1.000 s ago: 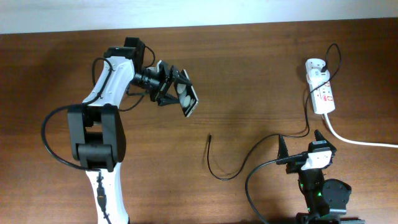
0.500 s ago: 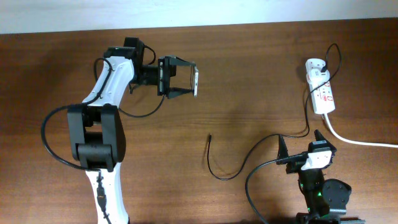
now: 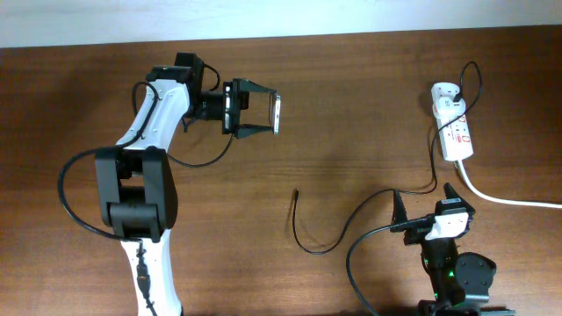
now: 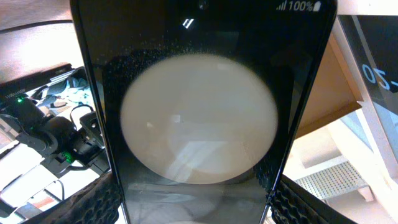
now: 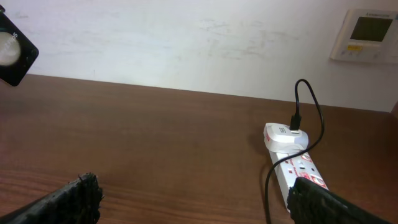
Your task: Plug charger to phone and switch on socket
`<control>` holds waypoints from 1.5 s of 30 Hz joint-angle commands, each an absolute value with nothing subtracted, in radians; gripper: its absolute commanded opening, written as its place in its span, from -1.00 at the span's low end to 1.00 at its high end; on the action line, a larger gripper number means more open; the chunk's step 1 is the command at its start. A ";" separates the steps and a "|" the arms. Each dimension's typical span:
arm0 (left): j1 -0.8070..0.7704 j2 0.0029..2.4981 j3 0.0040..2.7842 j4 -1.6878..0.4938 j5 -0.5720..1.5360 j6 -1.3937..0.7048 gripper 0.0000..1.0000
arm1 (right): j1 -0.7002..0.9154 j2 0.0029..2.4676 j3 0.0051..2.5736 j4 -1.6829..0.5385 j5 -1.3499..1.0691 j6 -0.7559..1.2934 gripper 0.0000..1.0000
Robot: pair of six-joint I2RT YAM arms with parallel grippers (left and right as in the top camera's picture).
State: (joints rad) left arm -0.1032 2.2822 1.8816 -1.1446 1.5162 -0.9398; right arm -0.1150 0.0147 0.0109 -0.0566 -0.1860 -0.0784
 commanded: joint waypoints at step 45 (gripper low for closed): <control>-0.109 2.287 1.909 -0.828 1.433 -0.555 -1.00 | -0.105 0.007 0.025 0.165 -0.217 0.073 0.97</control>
